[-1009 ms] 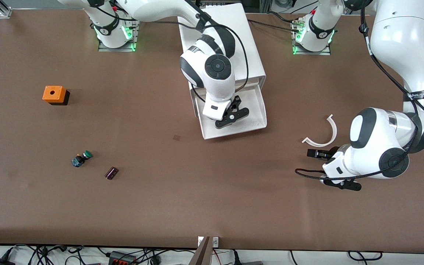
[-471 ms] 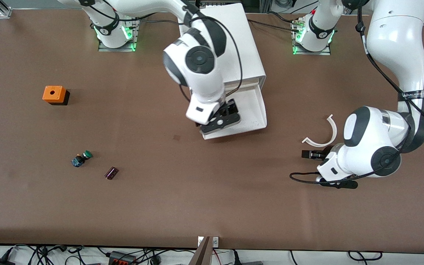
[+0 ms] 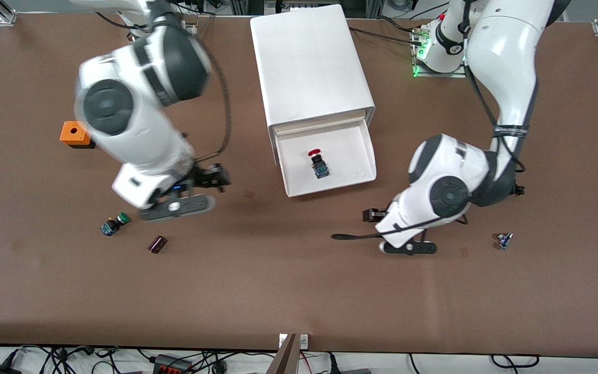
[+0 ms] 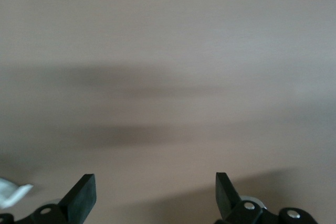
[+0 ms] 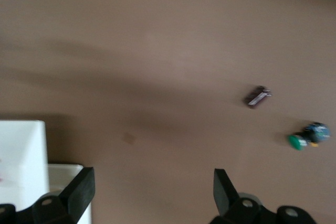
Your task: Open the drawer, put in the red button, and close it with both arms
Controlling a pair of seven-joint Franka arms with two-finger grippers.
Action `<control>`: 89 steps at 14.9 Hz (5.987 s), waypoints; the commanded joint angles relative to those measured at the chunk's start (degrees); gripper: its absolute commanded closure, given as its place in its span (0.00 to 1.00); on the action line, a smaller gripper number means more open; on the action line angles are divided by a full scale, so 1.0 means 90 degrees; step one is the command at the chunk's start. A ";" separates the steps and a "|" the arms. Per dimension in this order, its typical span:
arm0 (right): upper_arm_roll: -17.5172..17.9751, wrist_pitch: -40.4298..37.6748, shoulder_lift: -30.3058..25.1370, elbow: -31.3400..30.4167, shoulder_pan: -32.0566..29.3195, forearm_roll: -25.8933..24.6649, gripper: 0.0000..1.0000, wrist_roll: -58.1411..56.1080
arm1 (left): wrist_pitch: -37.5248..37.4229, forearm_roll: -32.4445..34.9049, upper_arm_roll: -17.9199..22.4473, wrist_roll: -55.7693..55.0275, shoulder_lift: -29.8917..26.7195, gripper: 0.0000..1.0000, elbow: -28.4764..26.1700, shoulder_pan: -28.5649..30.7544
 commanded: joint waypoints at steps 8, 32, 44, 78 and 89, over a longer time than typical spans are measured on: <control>0.0127 -0.0166 -0.0281 -0.0474 -0.1631 0.0042 0.00 -0.0651 | 0.0953 -0.0106 -0.0663 -0.0980 -0.0381 0.00 -0.1645 -0.0324; 0.0586 0.0087 -0.2925 -0.3351 -0.2843 -0.0779 0.00 -0.1022 | -0.1166 -0.1580 -0.1553 -0.1011 -0.0323 0.00 -0.1959 0.0106; 0.0567 0.0684 -0.3894 -0.4673 -0.2852 -0.0769 0.00 -0.1091 | -0.1186 -0.1542 -0.1515 -0.1059 -0.0381 0.00 -0.1979 0.0047; 0.0567 0.0684 -0.3845 -0.4536 -0.2852 -0.0740 0.00 -0.1081 | -0.2260 0.0148 0.1054 0.3149 -0.5157 0.00 -0.2633 0.1688; 0.0567 0.0684 -0.3845 -0.4507 -0.2852 -0.0730 0.00 -0.1071 | -0.2465 0.0129 0.0898 0.2915 -0.4962 0.00 -0.2418 0.1552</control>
